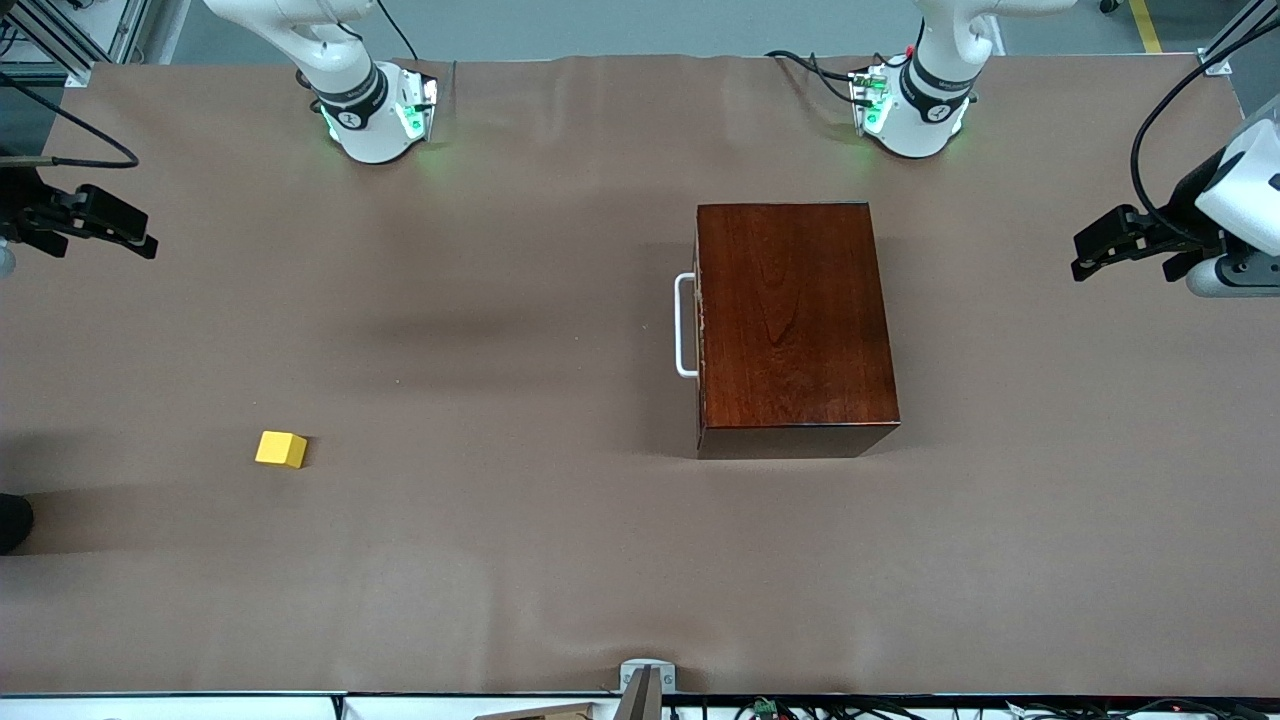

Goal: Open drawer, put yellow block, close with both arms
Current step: 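Move the left gripper toward the white drawer handle of the wooden box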

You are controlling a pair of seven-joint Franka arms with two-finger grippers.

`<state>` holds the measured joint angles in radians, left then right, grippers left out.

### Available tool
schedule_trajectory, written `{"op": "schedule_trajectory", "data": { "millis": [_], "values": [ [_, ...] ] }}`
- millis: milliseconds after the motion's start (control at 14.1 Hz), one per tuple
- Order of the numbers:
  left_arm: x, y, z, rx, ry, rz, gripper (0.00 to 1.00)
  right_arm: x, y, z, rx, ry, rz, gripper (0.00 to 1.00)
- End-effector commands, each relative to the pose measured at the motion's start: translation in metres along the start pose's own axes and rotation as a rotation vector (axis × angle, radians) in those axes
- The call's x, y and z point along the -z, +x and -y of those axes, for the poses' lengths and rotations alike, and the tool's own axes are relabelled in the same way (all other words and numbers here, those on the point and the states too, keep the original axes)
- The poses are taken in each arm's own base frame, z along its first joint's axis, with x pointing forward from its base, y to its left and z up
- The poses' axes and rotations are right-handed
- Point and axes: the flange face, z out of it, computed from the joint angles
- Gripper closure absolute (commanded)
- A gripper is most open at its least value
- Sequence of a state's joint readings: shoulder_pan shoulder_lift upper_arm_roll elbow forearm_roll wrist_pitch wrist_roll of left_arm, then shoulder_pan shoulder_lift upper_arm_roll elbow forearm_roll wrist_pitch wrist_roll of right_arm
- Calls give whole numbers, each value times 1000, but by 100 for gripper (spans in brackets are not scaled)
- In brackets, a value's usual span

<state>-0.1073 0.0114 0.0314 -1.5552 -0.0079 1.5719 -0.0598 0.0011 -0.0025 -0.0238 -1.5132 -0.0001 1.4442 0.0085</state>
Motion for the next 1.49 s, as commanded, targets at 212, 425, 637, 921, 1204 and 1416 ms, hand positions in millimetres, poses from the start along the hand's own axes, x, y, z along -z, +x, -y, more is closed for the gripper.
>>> {"op": "schedule_trajectory", "data": {
  "millis": [212, 425, 637, 921, 1204, 1416],
  "values": [
    [3, 1, -2, -2, -7, -13, 0, 3, -3, 2, 2, 12, -4, 0],
    [7, 1, -4, -5, -9, -22, 0, 3, -3, 0, -1, 13, -4, 0],
    [3, 4, -3, -4, -8, -16, 0, 2, -2, -4, -3, 13, -2, 0],
    [1, 11, -11, -15, -17, -15, 0, -10, 9, -19, 2, 14, 5, 0],
    [5, 12, -84, -26, -14, -30, 0, -29, 20, -39, 15, 16, 3, 0],
    [-12, 7, -172, -37, -20, -7, 0, -48, 27, -48, 1, 16, -14, 0]
  ]
}}
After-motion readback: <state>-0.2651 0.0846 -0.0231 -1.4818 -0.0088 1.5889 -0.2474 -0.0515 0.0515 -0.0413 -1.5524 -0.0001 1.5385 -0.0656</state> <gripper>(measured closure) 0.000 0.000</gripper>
